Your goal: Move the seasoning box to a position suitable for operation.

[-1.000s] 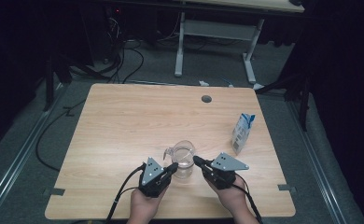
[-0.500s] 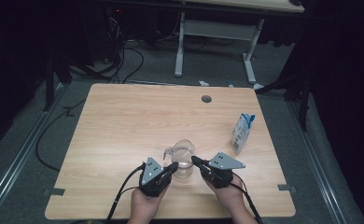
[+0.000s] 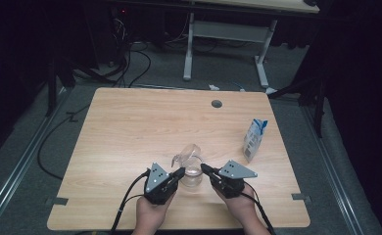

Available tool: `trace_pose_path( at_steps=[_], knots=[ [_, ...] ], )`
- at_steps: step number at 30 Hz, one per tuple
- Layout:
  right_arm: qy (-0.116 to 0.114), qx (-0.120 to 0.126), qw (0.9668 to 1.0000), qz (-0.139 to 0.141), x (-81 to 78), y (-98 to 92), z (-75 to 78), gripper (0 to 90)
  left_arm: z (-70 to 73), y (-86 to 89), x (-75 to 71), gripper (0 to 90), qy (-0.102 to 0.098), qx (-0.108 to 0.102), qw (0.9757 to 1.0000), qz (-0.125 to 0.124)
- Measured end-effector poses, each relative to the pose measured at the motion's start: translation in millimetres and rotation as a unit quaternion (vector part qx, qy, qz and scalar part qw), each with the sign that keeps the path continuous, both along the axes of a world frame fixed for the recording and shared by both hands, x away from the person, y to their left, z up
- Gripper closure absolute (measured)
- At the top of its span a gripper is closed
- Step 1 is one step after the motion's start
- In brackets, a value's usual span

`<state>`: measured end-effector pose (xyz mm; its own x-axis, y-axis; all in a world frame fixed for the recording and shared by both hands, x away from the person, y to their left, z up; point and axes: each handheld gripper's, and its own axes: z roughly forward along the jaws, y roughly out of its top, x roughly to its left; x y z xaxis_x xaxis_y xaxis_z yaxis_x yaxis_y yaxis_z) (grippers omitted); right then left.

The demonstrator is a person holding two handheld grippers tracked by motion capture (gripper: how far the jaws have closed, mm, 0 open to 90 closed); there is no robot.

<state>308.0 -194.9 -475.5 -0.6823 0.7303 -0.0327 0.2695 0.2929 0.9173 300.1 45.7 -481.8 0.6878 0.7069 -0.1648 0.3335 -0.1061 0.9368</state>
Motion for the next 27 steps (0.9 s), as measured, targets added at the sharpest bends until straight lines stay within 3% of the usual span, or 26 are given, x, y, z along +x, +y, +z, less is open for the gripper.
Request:
trace_pose_path(
  at_steps=[27],
  knots=[
    [-0.003, 0.000, 1.0000, 0.000, -0.7, 0.1, -0.8, 89.9, 4.6, 12.3, 5.9, 90.0, -0.001, -0.022, 0.9994, 0.025]
  ],
)
